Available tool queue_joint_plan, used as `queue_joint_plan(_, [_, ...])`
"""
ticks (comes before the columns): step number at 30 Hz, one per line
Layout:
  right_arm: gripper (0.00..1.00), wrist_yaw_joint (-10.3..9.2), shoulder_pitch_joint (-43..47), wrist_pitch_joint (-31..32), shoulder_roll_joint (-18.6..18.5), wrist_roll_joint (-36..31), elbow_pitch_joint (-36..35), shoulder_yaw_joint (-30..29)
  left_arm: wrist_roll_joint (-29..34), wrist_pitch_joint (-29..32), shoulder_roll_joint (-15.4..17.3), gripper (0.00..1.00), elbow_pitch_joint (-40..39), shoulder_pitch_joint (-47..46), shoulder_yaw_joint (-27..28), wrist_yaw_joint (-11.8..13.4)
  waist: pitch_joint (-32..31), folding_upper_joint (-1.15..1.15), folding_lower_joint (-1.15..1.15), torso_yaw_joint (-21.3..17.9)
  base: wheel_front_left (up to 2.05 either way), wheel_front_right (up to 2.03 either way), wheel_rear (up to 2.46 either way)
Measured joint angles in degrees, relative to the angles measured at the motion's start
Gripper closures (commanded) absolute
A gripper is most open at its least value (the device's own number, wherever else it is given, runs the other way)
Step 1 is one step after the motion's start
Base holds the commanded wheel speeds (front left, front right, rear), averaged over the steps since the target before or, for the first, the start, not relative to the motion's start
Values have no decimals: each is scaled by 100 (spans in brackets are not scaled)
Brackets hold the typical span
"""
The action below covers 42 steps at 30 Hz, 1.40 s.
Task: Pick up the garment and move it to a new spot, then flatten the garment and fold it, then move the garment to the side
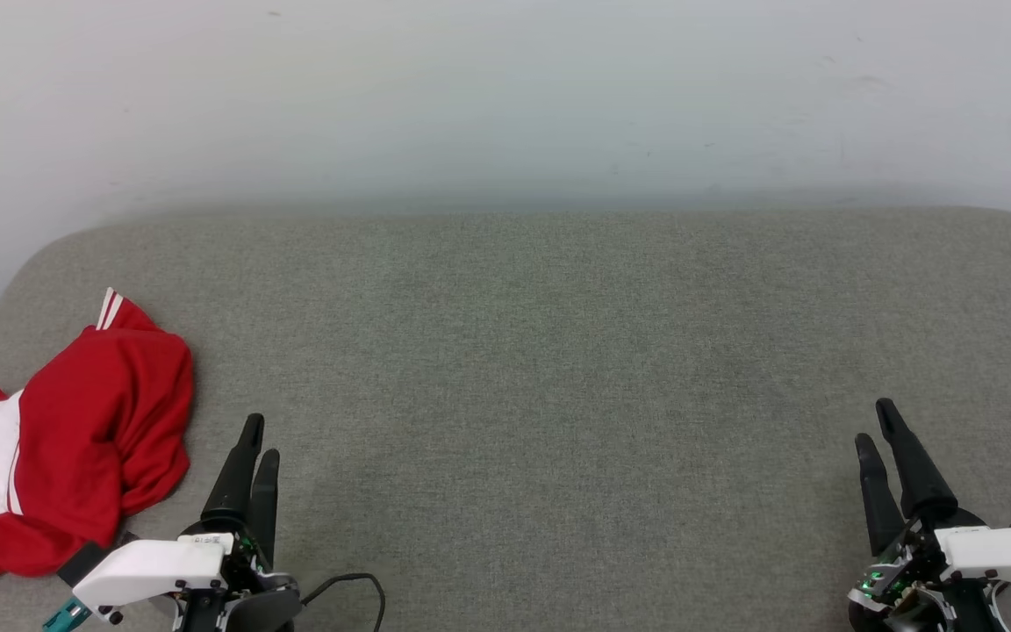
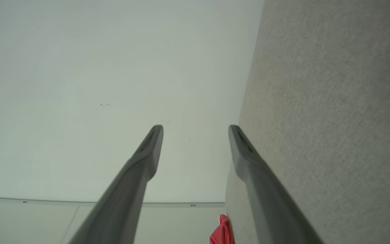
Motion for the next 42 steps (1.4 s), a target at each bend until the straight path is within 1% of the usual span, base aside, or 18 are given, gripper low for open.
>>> queue_joint_plan(7, [0,0,1,-203,1,-94,-222,112,10,-213,-2,0,-222,-28,-226,0,3,0,0,4,0,0,0])
queue_joint_plan(13, [0,0,7,-355,-10,-180,-422,176,144,-369,-1,0,-447,-37,-361,0,1,0,0,13,0,0,0])
queue_joint_plan(16, [0,0,9,-444,-22,-278,-519,205,249,-435,-2,0,-543,-37,-438,0,-2,0,0,16,0,0,0])
queue_joint_plan(19, [0,0,12,-519,-51,-519,-571,222,434,-511,-1,0,-615,-40,-466,0,-6,0,0,18,0,0,0])
queue_joint_plan(25, [0,0,64,-650,-60,-1338,-635,185,958,-642,0,0,-758,-40,-494,0,-17,0,0,24,0,0,0])
queue_joint_plan(32, [0,0,73,-801,-37,-2618,-791,125,1689,-795,0,0,-843,-40,-539,0,-34,0,0,30,0,0,0])
queue_joint_plan(42, [0,0,76,-982,-15,-4259,-983,157,3210,-979,0,0,-850,-42,-679,0,-37,0,0,23,0,0,0])
